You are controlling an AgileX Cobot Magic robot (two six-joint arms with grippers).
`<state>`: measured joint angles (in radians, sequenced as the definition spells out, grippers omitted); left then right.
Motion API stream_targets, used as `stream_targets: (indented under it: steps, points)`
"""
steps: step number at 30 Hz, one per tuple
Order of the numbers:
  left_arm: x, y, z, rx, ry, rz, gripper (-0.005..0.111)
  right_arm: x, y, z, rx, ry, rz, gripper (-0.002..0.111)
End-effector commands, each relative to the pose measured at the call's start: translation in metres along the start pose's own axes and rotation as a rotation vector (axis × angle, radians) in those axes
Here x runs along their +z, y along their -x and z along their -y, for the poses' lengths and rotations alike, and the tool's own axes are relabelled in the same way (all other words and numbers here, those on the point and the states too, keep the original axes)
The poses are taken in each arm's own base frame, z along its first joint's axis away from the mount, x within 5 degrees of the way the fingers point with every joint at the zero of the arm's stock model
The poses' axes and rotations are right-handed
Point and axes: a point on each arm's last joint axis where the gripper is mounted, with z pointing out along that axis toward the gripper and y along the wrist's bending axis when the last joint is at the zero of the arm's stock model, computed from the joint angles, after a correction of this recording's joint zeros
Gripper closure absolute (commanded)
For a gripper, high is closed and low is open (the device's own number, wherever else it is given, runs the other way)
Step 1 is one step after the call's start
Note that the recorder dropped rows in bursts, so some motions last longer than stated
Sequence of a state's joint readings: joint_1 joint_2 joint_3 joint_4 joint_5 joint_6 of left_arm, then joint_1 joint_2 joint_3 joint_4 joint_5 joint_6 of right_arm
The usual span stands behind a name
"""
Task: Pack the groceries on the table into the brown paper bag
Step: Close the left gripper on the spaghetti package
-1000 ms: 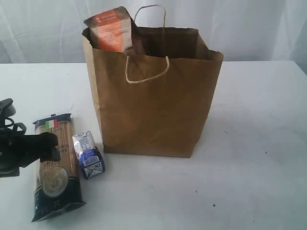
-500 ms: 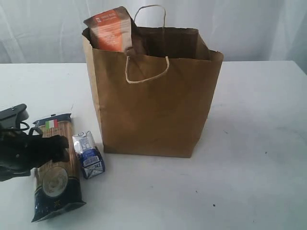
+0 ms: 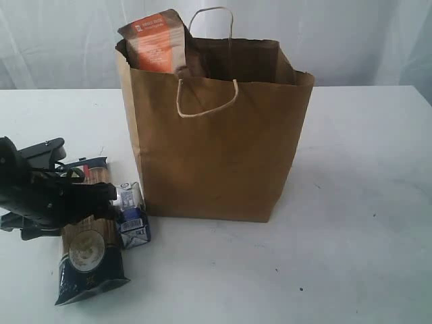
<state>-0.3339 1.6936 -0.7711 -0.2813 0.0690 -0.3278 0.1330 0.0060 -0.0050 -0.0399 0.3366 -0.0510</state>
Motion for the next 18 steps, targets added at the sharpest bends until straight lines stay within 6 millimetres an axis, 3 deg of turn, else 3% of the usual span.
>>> stream_targets:
  steps: [1,12,18]
  points:
    - [0.014,-0.015,-0.005,-0.002,0.041,-0.114,0.017,0.0,-0.001,0.0,0.002,-0.005,0.003,0.108]
    - [0.011,-0.027,-0.015,0.086,0.108,-0.266,0.021,0.0,-0.001,0.0,0.002,-0.005,0.003,0.108]
    - [0.009,-0.05,-0.032,0.148,0.187,-0.409,0.025,0.0,-0.001,0.0,0.002,-0.005,0.003,0.108]
